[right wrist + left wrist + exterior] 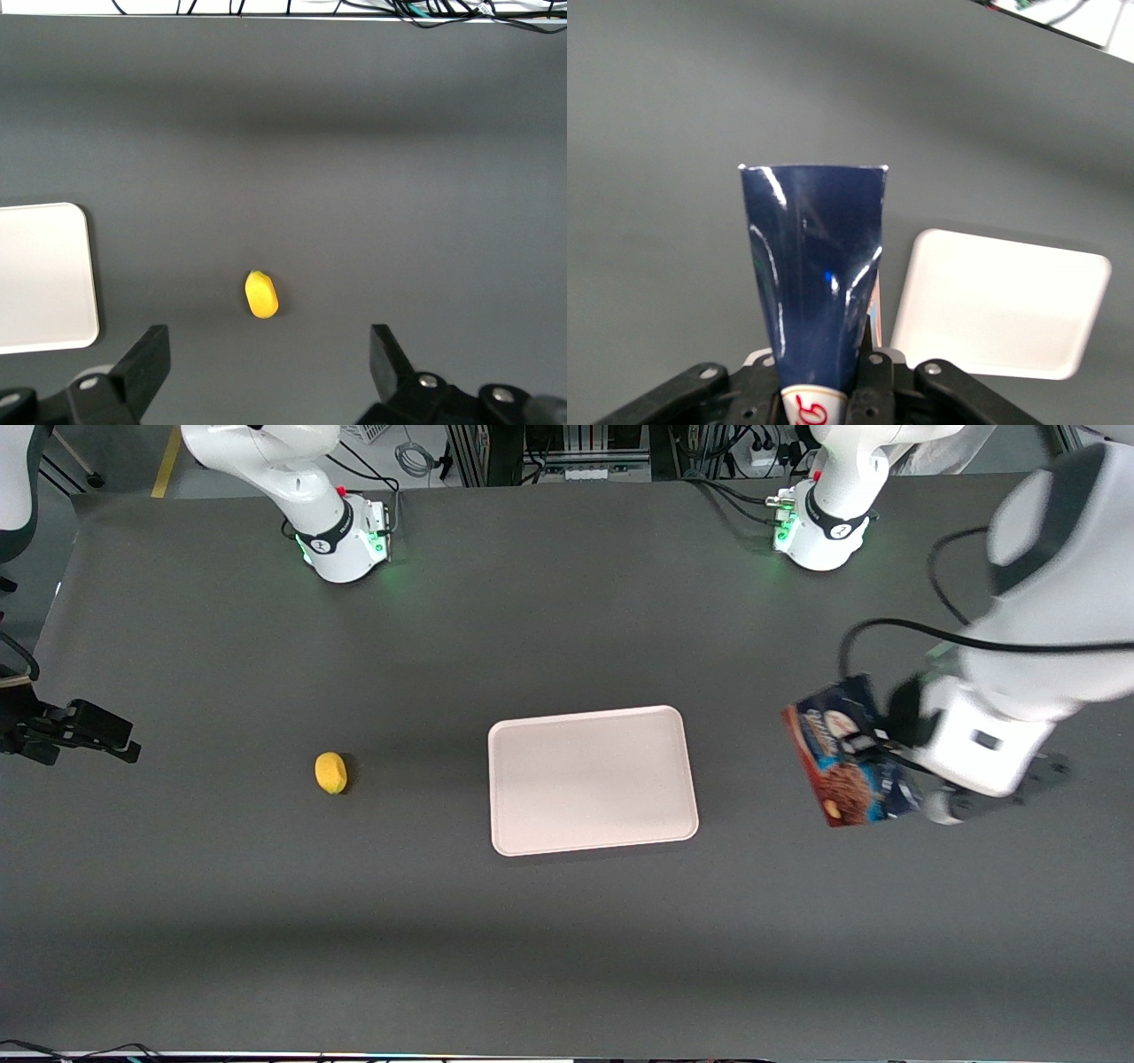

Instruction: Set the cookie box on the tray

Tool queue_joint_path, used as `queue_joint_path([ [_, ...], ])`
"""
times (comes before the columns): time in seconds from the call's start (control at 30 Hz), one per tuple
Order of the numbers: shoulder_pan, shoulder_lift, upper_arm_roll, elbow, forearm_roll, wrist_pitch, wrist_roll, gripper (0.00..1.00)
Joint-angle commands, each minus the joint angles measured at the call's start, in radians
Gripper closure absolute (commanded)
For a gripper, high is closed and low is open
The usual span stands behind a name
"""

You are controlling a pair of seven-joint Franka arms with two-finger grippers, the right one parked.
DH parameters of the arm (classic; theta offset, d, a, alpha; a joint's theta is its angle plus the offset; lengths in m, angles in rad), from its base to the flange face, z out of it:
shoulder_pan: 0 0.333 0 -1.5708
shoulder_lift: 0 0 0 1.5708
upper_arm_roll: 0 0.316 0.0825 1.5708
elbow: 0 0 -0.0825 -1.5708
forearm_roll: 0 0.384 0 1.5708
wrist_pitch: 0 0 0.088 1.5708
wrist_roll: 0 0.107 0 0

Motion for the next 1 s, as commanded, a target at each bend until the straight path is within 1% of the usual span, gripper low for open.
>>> queue_joint_path([
  [0.0, 0.009, -0.003, -0.148, -0.066, 0.106, 0.022, -0.179, 0.89],
  [0.1, 0.007, 0.0, -0.197, -0.104, 0.12, 0.054, -0.225, 0.89],
  [0.33, -0.011, 0.0, -0.233, -0.227, 0.128, 0.188, -0.335, 0.89],
  [0.57, -0.037, 0.002, -0.253, -0.373, 0.181, 0.366, -0.475, 0.89],
  [0.67, -0.056, 0.003, -0.253, -0.42, 0.233, 0.407, -0.481, 0.89],
  [0.77, -0.069, 0.02, -0.26, -0.453, 0.301, 0.427, -0.474, 0.88],
  [0.9, -0.068, 0.069, -0.329, -0.463, 0.434, 0.43, -0.477, 0.89],
  [0.97, -0.068, 0.092, -0.345, -0.463, 0.457, 0.433, -0.478, 0.89],
])
